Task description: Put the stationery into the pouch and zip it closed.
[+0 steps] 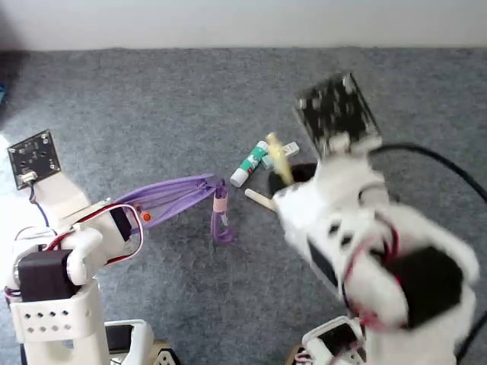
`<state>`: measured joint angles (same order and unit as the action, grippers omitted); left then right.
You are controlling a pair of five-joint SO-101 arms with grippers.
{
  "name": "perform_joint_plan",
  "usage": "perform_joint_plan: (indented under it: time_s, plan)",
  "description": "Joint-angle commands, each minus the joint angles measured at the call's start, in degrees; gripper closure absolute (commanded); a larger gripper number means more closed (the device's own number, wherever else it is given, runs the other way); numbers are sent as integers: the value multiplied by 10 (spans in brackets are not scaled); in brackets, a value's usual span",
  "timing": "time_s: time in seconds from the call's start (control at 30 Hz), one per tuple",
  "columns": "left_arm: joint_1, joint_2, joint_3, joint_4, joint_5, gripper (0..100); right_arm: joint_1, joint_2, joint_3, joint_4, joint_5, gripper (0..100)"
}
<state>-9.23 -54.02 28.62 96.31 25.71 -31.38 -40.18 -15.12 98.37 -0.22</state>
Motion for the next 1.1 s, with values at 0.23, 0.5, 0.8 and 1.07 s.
perform_joint_plan:
  time_s: [0.23,0.5,0.8,1.07]
  plan:
    - [-1,-3,-4,-8,6,987,-120,-8,42,-228,-144,991]
    - [-2,-4,-4,-8,6,987,-136,60,65,-383,-144,991]
    - [-3,-4,-4,-8,6,987,-204,118,65,-442,-118,991]
    - [-5,-4,-4,-8,6,987,-208,138,94,-438,-116,991]
